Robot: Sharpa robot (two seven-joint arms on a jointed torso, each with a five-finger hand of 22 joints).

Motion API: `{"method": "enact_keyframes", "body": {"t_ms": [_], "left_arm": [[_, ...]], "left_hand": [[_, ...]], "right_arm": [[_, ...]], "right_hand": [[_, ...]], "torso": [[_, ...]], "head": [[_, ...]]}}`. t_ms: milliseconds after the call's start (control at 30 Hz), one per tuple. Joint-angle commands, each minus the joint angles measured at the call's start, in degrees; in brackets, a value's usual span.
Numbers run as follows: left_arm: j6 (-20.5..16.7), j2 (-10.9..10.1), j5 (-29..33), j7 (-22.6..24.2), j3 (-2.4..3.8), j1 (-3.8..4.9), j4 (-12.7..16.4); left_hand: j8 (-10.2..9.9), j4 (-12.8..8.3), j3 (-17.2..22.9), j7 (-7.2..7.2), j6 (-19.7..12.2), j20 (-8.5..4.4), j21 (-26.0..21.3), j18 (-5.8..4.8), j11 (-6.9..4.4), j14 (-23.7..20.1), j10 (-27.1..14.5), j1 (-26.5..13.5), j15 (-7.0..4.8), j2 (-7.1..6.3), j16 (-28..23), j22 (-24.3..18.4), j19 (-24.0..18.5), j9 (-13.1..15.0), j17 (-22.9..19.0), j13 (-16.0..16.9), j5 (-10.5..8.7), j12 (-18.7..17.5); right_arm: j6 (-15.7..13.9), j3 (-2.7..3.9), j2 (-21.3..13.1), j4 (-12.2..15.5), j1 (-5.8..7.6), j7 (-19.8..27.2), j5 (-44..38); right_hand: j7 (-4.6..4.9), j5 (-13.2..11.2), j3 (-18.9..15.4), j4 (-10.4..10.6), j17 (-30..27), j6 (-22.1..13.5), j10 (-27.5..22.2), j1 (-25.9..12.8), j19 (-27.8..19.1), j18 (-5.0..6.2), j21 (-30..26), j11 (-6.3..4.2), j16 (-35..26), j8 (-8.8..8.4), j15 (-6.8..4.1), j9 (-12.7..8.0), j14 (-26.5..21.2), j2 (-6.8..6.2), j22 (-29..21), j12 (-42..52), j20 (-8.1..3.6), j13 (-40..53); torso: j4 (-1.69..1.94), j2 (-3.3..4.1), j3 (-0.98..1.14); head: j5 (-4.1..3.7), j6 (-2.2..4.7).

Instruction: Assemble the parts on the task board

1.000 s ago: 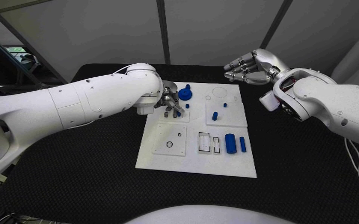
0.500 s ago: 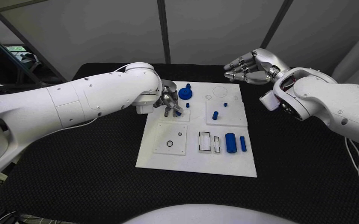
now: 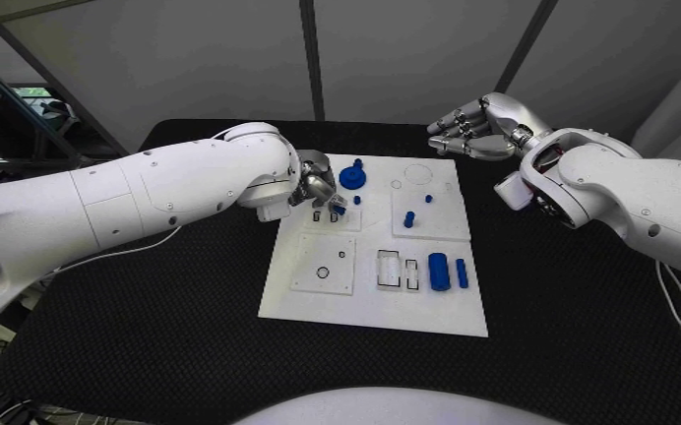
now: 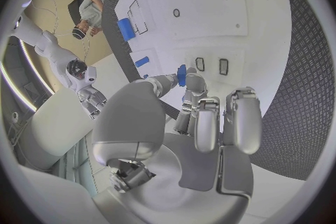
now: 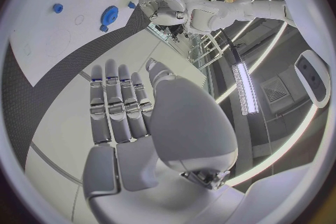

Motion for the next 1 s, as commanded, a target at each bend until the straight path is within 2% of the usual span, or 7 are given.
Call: {"method": "enact_keyframes", "body": {"t_ms": [33, 133, 267, 400, 600, 800, 1000], "left_arm": [[-6.82, -0.91, 1.95, 0.99, 0.0, -0.07, 1.6], [-8.89, -1.75, 2.01, 1.09, -0.03, -0.21, 2.8], [-10.85, -2.5, 1.5, 1.05, -0.1, -0.43, 3.95], [-12.82, -3.2, -1.24, 0.89, -0.76, -0.91, 5.3], [-14.85, -3.68, -5.7, 0.66, -1.18, -1.99, 6.16], [-16.38, -3.67, -9.12, 0.36, -1.29, -2.93, 6.25], [-16.57, -3.64, -11.15, 0.07, -1.31, -3.34, 6.37]], "left_hand": [[0.63, -8.54, 9.01, -0.4, 0.08, -0.6, 0.14, -2.16, -1.27, 6.03, 1.83, -1.36, -0.51, -0.26, -0.1, 2.77, 1.34, 0.55, 14.83, 0.52, 2.31, 0.61], [1.03, -9.15, 9.57, -0.49, 0.1, -0.69, 0.19, -2.18, -1.38, 6.03, 2.12, -2.19, -0.6, -0.43, -0.12, 2.9, 1.4, 0.91, 14.81, 0.84, 3.38, 0.94], [1.17, -9.43, 9.79, -0.52, 0.1, -0.73, 0.11, -2.16, -1.41, 6.01, 2.23, -2.4, -0.64, -0.46, -0.17, 2.81, 1.37, 1.03, 14.76, 0.99, 3.65, 1.07], [1.3, -9.72, 9.97, -0.54, 0.11, -0.76, 0.02, -2.13, -1.44, 5.99, 2.34, -2.57, -0.67, -0.5, -0.23, 2.69, 1.33, 1.14, 14.71, 1.12, 3.85, 1.2], [1.39, -9.93, 10.08, -0.56, 0.12, -0.8, -0.11, -2.09, -1.47, 5.96, 2.42, -2.65, -0.69, -0.56, -0.31, 2.53, 1.27, 1.21, 14.63, 1.21, 3.93, 1.3], [1.57, -10.29, 10.27, -0.59, 0.14, -0.86, -0.09, -2.09, -1.51, 5.97, 2.71, -2.76, -0.74, -0.64, -0.31, 2.58, 1.3, 1.34, 14.63, 1.66, 4.1, 1.72], [1.64, -10.39, 10.34, -0.6, 0.15, -0.88, -0.09, -2.1, -1.52, 5.96, 2.87, -2.82, -0.75, -0.64, -0.32, 2.59, 1.31, 1.39, 14.61, 1.92, 4.19, 1.95]], "right_arm": [[0.48, 0.04, 0.05, -0.19, 0.11, 0.11, -0.1], [0.53, 0.04, 0.07, -0.35, 0.11, 0.09, -0.1], [0.59, 0.04, 0.07, -0.47, 0.11, 0.03, -0.1], [0.59, 0.04, 0.06, -0.58, 0.11, -0.02, -0.1], [0.6, 0.04, 0.09, -0.69, 0.11, -0.06, -0.1], [0.69, 0.04, 0.17, -0.86, 0.11, -0.14, -0.1], [0.79, 0.04, 0.24, -0.93, 0.11, -0.25, -0.1]], "right_hand": [[0.34, 0.38, -0.19, -0.28, -0.09, -0.06, -0.29, -0.59, -0.12, 0.3, -0.37, 0.08, -0.28, -0.08, 0.04, 0.0, -0.56, 0.05, -0.1, -0.05, 0.36, -0.09], [0.34, 0.38, -0.19, -0.28, -0.09, -0.06, -0.29, -0.59, -0.12, 0.3, -0.37, 0.08, -0.28, -0.08, 0.04, 0.0, -0.56, 0.05, -0.1, -0.05, 0.36, -0.09], [0.35, 0.38, -0.23, -0.27, -0.12, -0.08, -0.31, -0.66, -0.12, 0.3, -0.44, 0.1, -0.28, -0.08, 0.06, 0.0, -0.6, 0.04, -0.14, -0.04, 0.38, -0.09], [0.35, 0.38, -0.23, -0.27, -0.12, -0.08, -0.31, -0.67, -0.12, 0.3, -0.45, 0.1, -0.27, -0.08, 0.06, 0.0, -0.6, 0.03, -0.14, -0.04, 0.39, -0.09], [0.36, 0.39, -0.29, -0.24, -0.18, -0.11, -0.33, -0.79, -0.12, 0.3, -0.56, 0.12, -0.27, -0.08, 0.08, 0.0, -0.67, 0.04, -0.2, -0.03, 0.42, -0.1], [0.37, 0.39, -0.31, -0.22, -0.2, -0.11, -0.33, -0.84, -0.12, 0.3, -0.59, 0.12, -0.26, -0.08, 0.09, 0.0, -0.68, 0.05, -0.22, -0.03, 0.43, -0.1], [0.38, 0.42, -0.34, -0.19, -0.24, -0.13, -0.35, -0.92, -0.11, 0.3, -0.66, 0.13, -0.25, -0.07, 0.11, 0.0, -0.72, 0.08, -0.26, -0.02, 0.45, -0.11]], "torso": [[0.05, -0.02, 0.03], [0.19, -0.07, 0.1], [0.46, -0.14, 0.25], [0.75, -0.27, 0.46], [0.98, -0.33, 0.65], [0.82, -0.24, 0.59], [0.66, -0.21, 0.56]], "head": [[0.18, -0.07], [0.31, -0.09], [0.38, -0.32], [0.48, -0.6], [0.54, -0.63], [0.63, -0.55], [0.56, -0.41]]}}
